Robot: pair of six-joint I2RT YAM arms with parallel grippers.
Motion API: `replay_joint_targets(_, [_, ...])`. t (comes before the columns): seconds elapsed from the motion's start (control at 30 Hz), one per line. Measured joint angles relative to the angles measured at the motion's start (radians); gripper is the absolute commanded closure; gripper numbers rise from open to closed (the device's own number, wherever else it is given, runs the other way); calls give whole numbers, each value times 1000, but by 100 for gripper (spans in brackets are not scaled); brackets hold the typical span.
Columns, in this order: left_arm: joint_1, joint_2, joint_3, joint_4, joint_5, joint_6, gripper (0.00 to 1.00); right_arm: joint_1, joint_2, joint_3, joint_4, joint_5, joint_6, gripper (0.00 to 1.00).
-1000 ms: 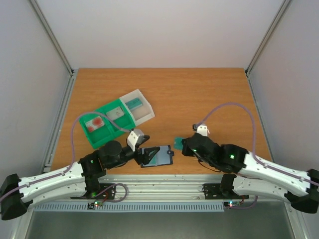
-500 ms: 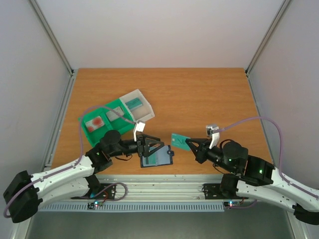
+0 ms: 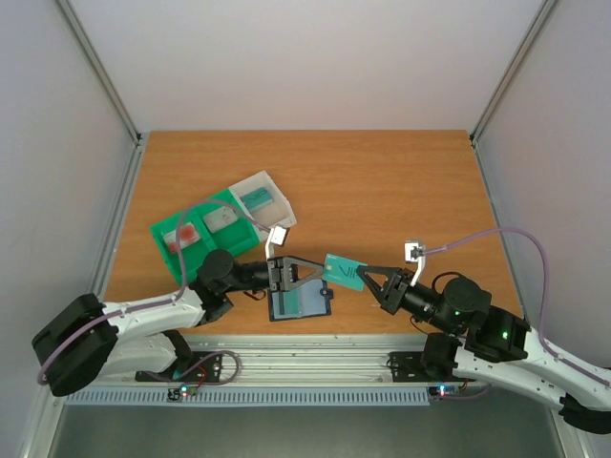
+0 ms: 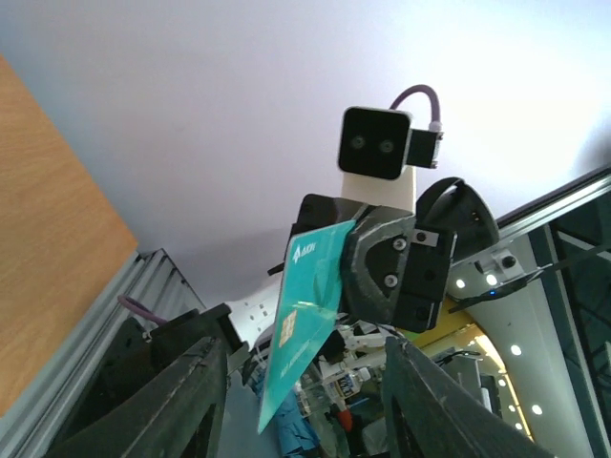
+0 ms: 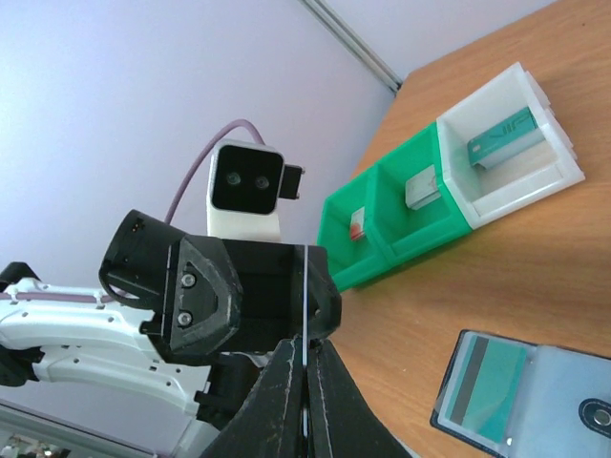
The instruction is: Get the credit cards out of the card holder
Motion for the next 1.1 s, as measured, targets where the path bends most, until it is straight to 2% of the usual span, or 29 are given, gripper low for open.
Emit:
replay_joint_targets(0.23, [0, 44, -19, 116, 5, -63, 70, 0, -1, -15, 5, 1, 34, 99])
replay_joint_targets(0.43, [0, 43, -19, 129, 6, -73, 98, 0, 0, -15, 14, 2, 52, 99])
replay_joint_targets(0.7, [2, 23, -25, 126, 3, -55, 100, 0, 2, -15, 23, 0, 71, 99])
replay_joint_targets(0.77, [-1, 4, -39, 121, -6, -47, 99, 1, 5, -15, 23, -6, 77, 96])
replay_joint_targets(0.87, [-5, -37, -63, 100, -21, -28, 100, 2, 15, -15, 17, -20, 84, 77])
replay_joint_targets(0.97, [-2, -98, -83, 48, -51, -2, 100, -1, 8, -15, -5, 3, 87, 49])
replay_joint_targets(1.1, [-1, -174, -85, -45, -91, 54, 100, -1, 1, -11, -54, 36, 88, 29])
